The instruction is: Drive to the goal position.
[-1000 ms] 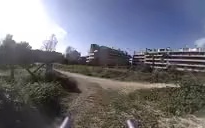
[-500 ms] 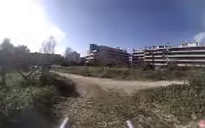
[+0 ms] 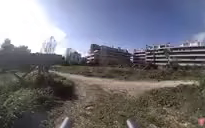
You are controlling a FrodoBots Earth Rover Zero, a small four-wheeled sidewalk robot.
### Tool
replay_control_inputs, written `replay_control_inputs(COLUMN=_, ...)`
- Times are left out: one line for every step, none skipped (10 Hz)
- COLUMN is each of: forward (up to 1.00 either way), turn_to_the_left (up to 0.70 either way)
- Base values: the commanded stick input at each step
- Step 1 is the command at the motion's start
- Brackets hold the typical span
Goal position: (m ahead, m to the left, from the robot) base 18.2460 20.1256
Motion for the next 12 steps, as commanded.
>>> replay_control_inputs(forward=0.5, turn_to_the_left=0.0)
replay_control_inputs(forward=0.5, turn_to_the_left=0.0)
replay_control_inputs(forward=0.5, turn_to_the_left=0.0)
replay_control_inputs(forward=0.5, turn_to_the_left=0.0)
replay_control_inputs(forward=0.5, turn_to_the_left=0.0)
replay_control_inputs(forward=0.5, turn_to_the_left=0.0)
replay_control_inputs(forward=0.5, turn_to_the_left=0.0)
replay_control_inputs(forward=0.5, turn_to_the_left=0.0)
replay_control_inputs(forward=0.5, turn_to_the_left=0.0)
replay_control_inputs(forward=0.5, turn_to_the_left=0.0)
replay_control_inputs(forward=0.5, turn_to_the_left=0.06)
replay_control_inputs(forward=0.5, turn_to_the_left=0.29)
